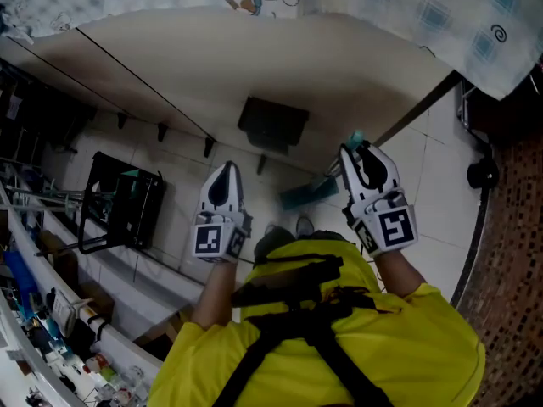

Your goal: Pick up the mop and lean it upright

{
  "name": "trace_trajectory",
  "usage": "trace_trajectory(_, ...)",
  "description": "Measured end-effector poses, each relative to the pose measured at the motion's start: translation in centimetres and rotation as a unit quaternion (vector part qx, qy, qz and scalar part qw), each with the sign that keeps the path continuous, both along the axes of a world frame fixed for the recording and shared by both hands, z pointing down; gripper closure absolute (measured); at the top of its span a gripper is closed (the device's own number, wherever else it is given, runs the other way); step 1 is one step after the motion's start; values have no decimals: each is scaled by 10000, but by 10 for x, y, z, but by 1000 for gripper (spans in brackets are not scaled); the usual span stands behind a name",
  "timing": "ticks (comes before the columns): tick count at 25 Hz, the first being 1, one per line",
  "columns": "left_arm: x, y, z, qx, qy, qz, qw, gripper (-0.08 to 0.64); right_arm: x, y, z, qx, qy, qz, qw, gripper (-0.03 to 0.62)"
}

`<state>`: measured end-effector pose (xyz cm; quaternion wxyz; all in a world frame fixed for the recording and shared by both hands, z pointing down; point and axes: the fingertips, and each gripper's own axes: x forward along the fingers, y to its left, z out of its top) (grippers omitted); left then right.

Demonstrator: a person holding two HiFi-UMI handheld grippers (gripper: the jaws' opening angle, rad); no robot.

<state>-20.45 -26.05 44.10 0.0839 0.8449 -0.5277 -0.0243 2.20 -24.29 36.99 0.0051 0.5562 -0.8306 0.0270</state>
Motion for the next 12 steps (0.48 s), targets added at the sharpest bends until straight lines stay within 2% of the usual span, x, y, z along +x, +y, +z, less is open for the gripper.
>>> trace_trajectory(6, 1, 4, 15, -150, -48, -37, 9999, 558, 11, -18, 40, -401, -173, 317, 9985, 491)
trace_trajectory(12, 7, 7, 25, -291, -71, -102, 9995, 558, 27, -41, 129, -881, -60, 688, 9937, 491)
